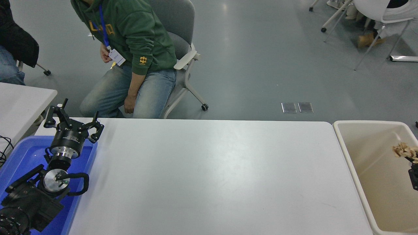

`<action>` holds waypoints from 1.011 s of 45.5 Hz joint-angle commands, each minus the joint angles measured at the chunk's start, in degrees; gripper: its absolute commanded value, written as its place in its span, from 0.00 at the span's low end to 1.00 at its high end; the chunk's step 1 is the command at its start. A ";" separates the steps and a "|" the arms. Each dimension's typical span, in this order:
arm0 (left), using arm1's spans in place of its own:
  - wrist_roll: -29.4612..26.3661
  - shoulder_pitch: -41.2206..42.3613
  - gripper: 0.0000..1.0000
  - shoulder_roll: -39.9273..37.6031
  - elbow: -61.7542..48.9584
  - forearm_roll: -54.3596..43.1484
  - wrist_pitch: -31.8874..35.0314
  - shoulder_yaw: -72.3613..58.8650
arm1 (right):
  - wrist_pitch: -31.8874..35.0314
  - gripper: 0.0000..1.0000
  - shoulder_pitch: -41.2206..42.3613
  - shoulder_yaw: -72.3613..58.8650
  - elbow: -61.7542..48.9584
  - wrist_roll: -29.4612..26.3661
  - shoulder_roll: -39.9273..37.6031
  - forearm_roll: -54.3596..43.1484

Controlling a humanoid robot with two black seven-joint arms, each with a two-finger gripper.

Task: Clean the table surface

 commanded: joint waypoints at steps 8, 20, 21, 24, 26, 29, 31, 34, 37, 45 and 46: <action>0.00 -0.02 1.00 -0.03 0.00 0.00 0.00 0.00 | 0.60 0.00 7.79 -6.61 -20.23 -0.45 9.72 -0.35; 0.00 -0.02 1.00 0.06 0.00 0.00 0.00 0.00 | -5.11 0.00 12.46 -13.29 -28.06 -0.54 16.58 -0.26; 0.00 -0.02 1.00 -0.03 0.00 0.00 0.00 0.00 | -5.81 0.00 12.63 -13.38 -27.98 -0.54 16.85 -0.26; 0.00 -0.02 1.00 0.06 0.00 0.00 0.00 0.00 | -7.83 0.00 13.33 -13.73 -27.98 -0.54 17.37 -0.35; 0.00 -0.02 1.00 -0.03 0.00 0.00 0.00 0.00 | -9.32 0.00 13.95 -14.08 -27.98 -0.54 17.73 -0.35; 0.00 0.07 1.00 -0.03 0.00 0.00 0.00 0.00 | -11.96 0.00 14.91 -15.13 -27.98 -0.54 18.43 -0.35; 0.00 -0.02 1.00 0.06 0.00 0.00 0.00 0.00 | -13.46 0.00 15.53 -15.84 -27.98 -0.54 18.78 -0.35; 0.00 -0.02 1.00 -0.03 0.00 0.00 0.00 0.00 | -14.69 0.00 16.58 -16.45 -27.98 -0.54 19.31 -0.35; 0.00 -0.02 1.00 -0.03 0.00 0.00 0.00 0.00 | -15.48 0.00 16.85 -16.63 -27.98 -0.54 19.66 -0.35; 0.00 0.07 1.00 -0.03 0.00 0.00 0.00 0.00 | -18.38 0.00 16.85 -17.77 -27.89 -0.27 20.71 -0.44; 0.00 -0.02 1.00 -0.03 0.00 0.00 0.00 0.00 | -18.82 0.00 16.94 -18.12 -27.97 -0.10 21.06 -0.44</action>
